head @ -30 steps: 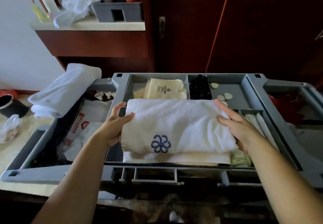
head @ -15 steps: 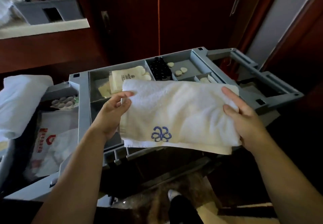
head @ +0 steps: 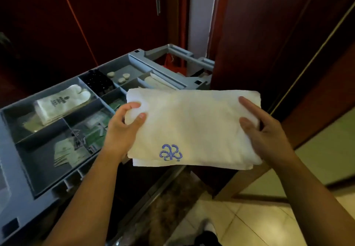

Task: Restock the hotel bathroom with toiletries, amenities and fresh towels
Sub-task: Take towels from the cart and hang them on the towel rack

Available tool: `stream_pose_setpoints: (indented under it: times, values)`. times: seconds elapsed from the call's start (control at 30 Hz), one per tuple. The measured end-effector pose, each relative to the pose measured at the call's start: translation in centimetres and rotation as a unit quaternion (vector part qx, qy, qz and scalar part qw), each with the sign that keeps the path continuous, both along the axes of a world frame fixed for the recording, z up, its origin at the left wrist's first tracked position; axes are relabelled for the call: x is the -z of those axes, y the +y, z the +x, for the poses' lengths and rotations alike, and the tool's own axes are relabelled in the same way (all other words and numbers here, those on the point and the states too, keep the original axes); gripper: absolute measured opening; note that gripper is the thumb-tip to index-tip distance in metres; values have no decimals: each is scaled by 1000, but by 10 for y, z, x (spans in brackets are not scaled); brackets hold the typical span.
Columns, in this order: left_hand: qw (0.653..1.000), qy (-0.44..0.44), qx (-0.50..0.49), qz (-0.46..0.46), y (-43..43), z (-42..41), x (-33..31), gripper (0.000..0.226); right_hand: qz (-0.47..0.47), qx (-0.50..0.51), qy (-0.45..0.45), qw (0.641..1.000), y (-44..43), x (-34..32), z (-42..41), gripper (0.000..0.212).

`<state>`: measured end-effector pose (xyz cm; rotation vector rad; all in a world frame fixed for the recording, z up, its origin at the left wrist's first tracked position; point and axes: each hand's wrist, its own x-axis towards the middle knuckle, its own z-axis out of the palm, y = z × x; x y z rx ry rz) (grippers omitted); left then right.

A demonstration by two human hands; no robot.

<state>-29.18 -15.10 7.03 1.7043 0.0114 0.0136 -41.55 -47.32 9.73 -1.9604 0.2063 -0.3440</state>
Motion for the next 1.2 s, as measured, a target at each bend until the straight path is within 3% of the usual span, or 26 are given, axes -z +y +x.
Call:
stream_pose_setpoints:
  times: [0.13,0.33,0.63,0.9,1.2]
  values:
    - [998,-13,59,-11,-56,-17,0,28,-6,48,-34,998,-45,3,-57,48]
    - [988,-27,150,-14,-145,-54,2,29,-38,161,-18,986,-106,6,-140,50]
    - [961,-45,273,-18,-312,-149,10,30,32,288,-24,957,-213,6,-287,44]
    - [923,-81,375,-30,-462,-242,16,27,56,392,-44,917,-301,5,-420,46]
    - [854,-141,500,-26,-620,-342,7,30,59,536,-69,839,-365,1,-550,44]
